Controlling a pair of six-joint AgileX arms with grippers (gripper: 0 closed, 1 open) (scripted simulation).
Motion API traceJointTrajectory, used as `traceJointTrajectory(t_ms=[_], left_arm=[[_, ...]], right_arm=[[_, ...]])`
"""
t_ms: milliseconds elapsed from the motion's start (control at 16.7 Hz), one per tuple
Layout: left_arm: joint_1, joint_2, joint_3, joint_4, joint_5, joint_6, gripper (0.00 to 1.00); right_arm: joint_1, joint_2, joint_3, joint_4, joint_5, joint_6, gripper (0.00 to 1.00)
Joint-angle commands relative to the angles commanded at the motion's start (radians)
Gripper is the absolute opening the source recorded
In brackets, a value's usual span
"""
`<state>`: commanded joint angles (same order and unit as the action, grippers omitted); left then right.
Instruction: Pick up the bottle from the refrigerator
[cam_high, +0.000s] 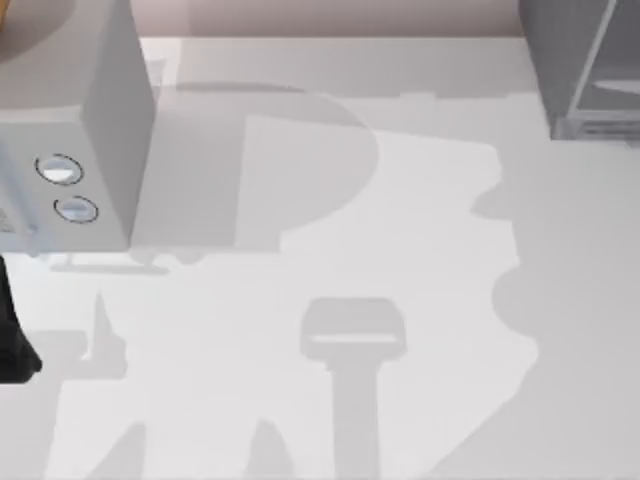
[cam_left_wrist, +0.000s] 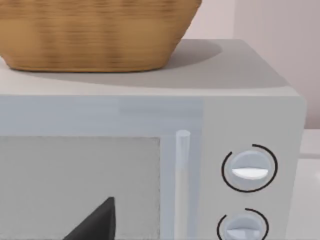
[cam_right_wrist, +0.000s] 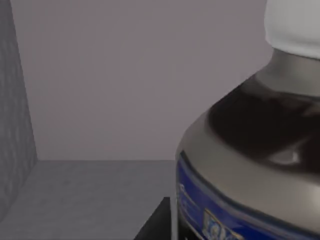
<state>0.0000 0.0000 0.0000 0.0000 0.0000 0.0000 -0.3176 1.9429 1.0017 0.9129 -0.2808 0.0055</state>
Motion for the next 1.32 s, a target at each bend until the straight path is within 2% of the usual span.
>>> traceJointTrajectory(t_ms=[360, 720, 960, 1320], left_arm=[[0.0, 0.0, 0.0, 0.0, 0.0, 0.0, 1.0], [0.0, 0.0, 0.0, 0.0, 0.0, 0.0, 1.0], [0.0, 0.0, 0.0, 0.0, 0.0, 0.0, 1.0], [0.0, 0.0, 0.0, 0.0, 0.0, 0.0, 1.0]], right_arm=[[-0.012, -0.058, -0.075, 0.038, -0.015, 0.002, 0.0], [0.009, -0.133, -0.116, -0.01, 0.0, 0.001, 0.0], [0.043, -0.345, -0.218, -0.114, 0.034, -0.004, 0.0], [0.123, -0.828, -0.452, -0.352, 0.11, -0.007, 0.0]])
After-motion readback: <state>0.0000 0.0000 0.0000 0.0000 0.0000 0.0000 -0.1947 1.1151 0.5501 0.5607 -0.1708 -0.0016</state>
